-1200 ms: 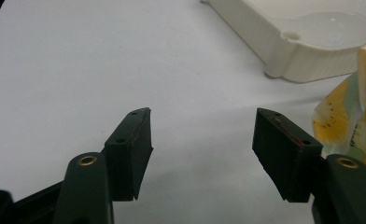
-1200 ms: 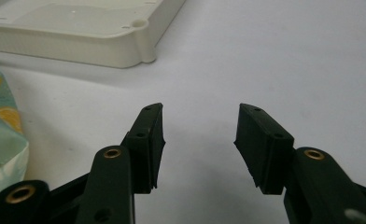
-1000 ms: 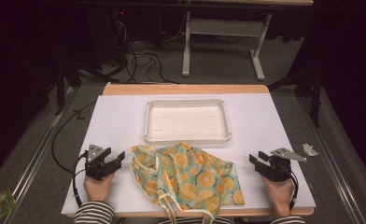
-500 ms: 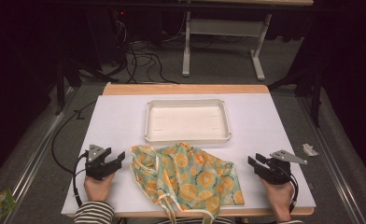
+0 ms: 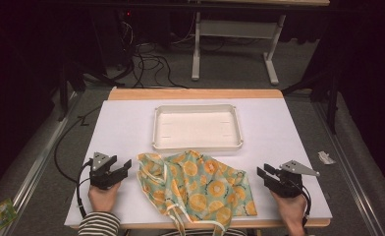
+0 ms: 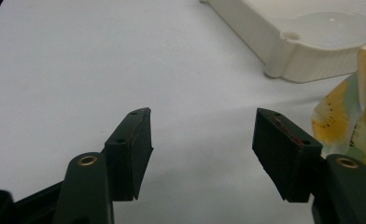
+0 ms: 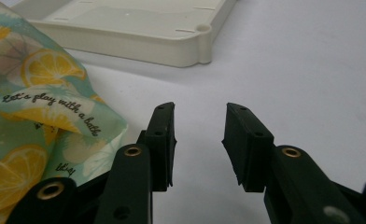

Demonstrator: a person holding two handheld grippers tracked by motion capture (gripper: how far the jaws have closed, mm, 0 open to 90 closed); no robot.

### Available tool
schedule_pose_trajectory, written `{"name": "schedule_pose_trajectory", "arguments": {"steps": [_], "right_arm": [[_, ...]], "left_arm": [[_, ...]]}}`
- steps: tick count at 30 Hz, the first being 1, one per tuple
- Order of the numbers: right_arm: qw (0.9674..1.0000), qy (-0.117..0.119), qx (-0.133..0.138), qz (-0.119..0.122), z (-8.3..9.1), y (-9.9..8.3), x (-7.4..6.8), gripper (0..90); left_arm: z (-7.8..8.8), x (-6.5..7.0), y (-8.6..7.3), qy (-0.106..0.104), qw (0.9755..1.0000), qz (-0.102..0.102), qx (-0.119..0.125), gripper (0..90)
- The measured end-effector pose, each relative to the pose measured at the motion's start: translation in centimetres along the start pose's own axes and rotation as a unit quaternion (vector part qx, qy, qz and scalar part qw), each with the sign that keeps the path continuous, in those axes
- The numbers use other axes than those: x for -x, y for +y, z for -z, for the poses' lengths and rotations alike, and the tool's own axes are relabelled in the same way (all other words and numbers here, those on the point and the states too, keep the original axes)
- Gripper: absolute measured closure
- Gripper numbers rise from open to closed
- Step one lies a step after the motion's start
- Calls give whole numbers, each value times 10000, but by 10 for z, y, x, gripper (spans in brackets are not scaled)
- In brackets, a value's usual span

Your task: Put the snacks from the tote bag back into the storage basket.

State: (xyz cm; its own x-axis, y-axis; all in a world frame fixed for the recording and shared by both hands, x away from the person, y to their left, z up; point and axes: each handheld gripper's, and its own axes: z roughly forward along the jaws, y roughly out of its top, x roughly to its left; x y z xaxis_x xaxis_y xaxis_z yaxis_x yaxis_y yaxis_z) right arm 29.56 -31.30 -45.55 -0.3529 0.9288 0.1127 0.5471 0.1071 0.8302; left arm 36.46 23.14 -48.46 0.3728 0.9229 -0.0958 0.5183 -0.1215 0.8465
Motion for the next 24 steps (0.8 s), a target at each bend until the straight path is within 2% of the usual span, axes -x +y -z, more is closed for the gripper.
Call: {"name": "schedule_pose_trajectory", "arguments": {"steps": [14, 24], "right_arm": [[9991, 320, 75, 252, 8, -4, -26, 648], [9981, 514, 103, 318, 16, -6, -40, 645]], "left_arm": [[0, 0, 0, 38, 10000, -6, -30, 382], [-1, 1, 0, 36, 10000, -22, -40, 383]]}}
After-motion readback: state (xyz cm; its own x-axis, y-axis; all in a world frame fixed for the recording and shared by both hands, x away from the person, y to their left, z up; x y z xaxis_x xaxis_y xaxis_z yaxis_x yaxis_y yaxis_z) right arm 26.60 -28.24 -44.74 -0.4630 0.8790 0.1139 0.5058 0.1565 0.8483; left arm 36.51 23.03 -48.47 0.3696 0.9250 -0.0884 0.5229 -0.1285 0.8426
